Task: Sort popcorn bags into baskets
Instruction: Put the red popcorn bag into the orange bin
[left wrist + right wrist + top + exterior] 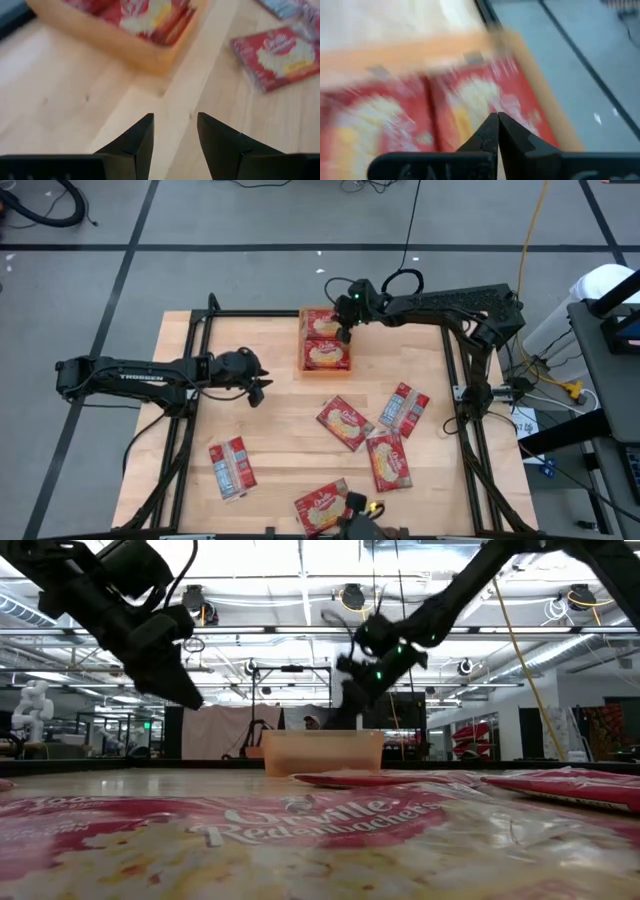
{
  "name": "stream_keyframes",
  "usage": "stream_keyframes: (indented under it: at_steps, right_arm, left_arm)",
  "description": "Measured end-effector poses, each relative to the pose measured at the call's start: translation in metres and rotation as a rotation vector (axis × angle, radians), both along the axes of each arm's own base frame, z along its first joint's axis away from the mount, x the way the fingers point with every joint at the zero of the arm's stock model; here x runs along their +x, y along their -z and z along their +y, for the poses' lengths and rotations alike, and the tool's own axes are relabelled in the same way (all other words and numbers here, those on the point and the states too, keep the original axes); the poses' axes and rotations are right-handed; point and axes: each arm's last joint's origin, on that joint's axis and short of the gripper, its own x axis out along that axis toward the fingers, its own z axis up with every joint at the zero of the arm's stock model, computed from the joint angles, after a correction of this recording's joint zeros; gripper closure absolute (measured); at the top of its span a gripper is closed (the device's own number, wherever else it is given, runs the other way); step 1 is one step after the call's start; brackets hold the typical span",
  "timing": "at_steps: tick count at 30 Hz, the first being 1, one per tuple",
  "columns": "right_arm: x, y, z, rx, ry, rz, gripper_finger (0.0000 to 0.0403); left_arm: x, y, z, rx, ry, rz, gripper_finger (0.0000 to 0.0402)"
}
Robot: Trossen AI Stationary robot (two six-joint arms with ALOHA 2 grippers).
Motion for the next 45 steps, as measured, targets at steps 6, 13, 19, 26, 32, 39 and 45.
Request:
stream_keyframes:
  at_steps: [6,13,19,26,32,39,45]
  right_arm:
    - [0.01,-0.029,0.032,-0.007,-0.11,-0.054,0.0401]
    - [0.017,-0.042,0.067,0.01,-0.2,-0.025,0.0401]
    - [0.027,-0.042,0.099,0.026,-0.287,0.006,0.0401]
    - [0.033,-0.024,0.141,-0.001,-0.43,0.043,0.0401]
    - [0.032,-0.005,0.168,-0.014,-0.498,0.023,0.0401]
    - [0.03,0.01,0.191,-0.013,-0.538,-0.023,0.0401]
    - [0.029,0.014,0.202,-0.015,-0.559,-0.056,0.0401]
  left_arm:
    - [-0.008,0.011,-0.016,-0.111,0.005,0.13,0.0233]
    - [-0.016,0.018,-0.054,-0.217,0.103,0.229,0.0161]
    - [-0.026,0.021,-0.084,-0.304,0.143,0.292,0.0108]
    - [-0.044,0.025,-0.109,-0.343,0.157,0.382,0.0119]
    - [-0.059,0.028,-0.124,-0.405,0.099,0.451,0.0132]
    - [-0.064,0.045,-0.14,-0.369,0.075,0.569,0.0133]
    - [-0.059,0.054,-0.148,-0.351,0.12,0.618,0.0186]
